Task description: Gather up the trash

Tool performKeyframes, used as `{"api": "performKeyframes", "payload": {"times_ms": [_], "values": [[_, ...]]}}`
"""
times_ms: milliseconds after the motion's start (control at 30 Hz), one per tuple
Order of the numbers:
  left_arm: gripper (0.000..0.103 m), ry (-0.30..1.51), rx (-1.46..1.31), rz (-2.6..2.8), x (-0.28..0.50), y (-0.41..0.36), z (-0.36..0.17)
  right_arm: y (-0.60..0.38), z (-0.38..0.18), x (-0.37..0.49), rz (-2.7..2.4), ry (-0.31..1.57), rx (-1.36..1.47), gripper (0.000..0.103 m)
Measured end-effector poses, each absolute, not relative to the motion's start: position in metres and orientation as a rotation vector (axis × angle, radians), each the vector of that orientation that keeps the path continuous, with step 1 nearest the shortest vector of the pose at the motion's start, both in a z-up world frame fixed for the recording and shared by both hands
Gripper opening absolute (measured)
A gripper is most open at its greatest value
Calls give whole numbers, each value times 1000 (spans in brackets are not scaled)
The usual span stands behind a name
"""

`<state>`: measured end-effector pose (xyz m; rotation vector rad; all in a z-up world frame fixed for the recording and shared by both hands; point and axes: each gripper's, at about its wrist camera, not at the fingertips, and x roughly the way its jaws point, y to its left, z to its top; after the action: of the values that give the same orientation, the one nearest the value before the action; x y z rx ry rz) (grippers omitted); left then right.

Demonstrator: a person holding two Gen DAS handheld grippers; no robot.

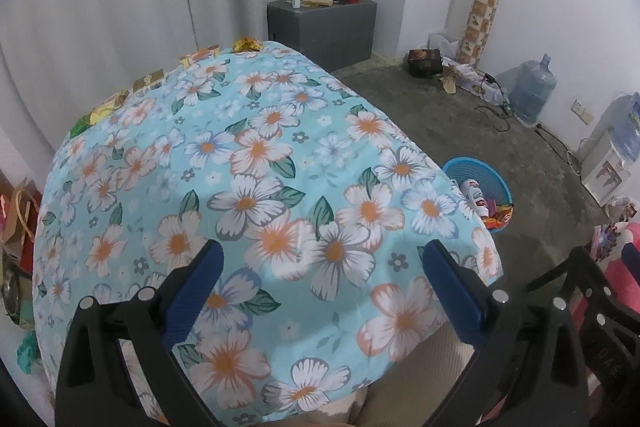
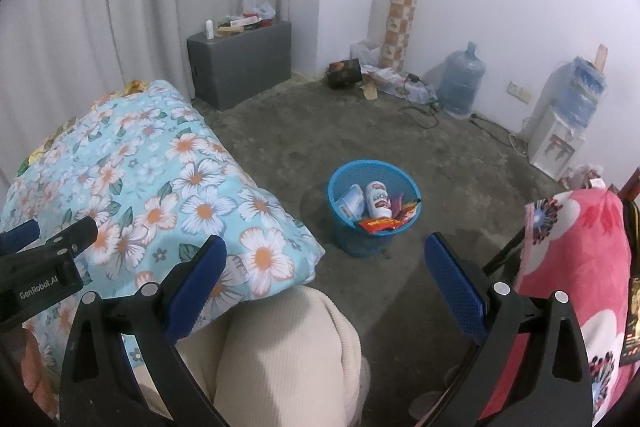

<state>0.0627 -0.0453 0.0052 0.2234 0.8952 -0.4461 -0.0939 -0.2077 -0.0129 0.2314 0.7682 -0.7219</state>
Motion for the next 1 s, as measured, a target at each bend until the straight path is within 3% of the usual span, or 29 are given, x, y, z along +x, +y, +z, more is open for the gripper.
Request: {"api": "performKeyframes", "payload": {"times_ms": [1000], "values": [[98, 894, 230, -422, 59, -43, 3, -206, -11, -88, -697, 778, 192, 95]]}}
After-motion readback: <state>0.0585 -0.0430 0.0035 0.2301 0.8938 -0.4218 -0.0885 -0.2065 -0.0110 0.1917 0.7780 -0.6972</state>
